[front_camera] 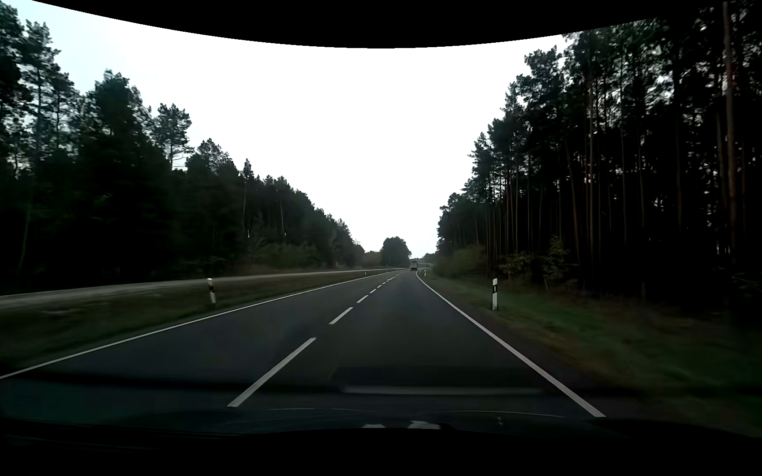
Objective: Follow the waypoints while adhering to traffic rules and regulations
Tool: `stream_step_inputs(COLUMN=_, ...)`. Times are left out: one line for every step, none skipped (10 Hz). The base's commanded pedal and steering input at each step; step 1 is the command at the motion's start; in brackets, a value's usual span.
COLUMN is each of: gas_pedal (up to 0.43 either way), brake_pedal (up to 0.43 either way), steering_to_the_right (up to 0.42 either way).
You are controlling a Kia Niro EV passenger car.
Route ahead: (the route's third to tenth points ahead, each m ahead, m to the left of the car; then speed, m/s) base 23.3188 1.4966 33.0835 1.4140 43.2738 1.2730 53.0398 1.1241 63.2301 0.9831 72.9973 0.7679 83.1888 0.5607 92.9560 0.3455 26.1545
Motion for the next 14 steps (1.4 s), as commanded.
stream_step_inputs(gas_pedal=0.421, brake_pedal=0.000, steering_to_the_right=0.005)
stream_step_inputs(gas_pedal=0.421, brake_pedal=0.000, steering_to_the_right=0.005)
stream_step_inputs(gas_pedal=0.421, brake_pedal=0.000, steering_to_the_right=0.005)
stream_step_inputs(gas_pedal=0.421, brake_pedal=0.000, steering_to_the_right=0.004)
stream_step_inputs(gas_pedal=0.421, brake_pedal=0.000, steering_to_the_right=0.004)
stream_step_inputs(gas_pedal=0.421, brake_pedal=0.000, steering_to_the_right=0.004)
stream_step_inputs(gas_pedal=0.421, brake_pedal=0.000, steering_to_the_right=0.004)
stream_step_inputs(gas_pedal=0.421, brake_pedal=0.000, steering_to_the_right=0.004)
stream_step_inputs(gas_pedal=0.421, brake_pedal=0.000, steering_to_the_right=0.004)
stream_step_inputs(gas_pedal=0.421, brake_pedal=0.000, steering_to_the_right=0.004)
stream_step_inputs(gas_pedal=0.421, brake_pedal=0.000, steering_to_the_right=0.004)
stream_step_inputs(gas_pedal=0.421, brake_pedal=0.000, steering_to_the_right=0.004)
stream_step_inputs(gas_pedal=0.421, brake_pedal=0.000, steering_to_the_right=0.004)
stream_step_inputs(gas_pedal=0.421, brake_pedal=0.000, steering_to_the_right=0.004)
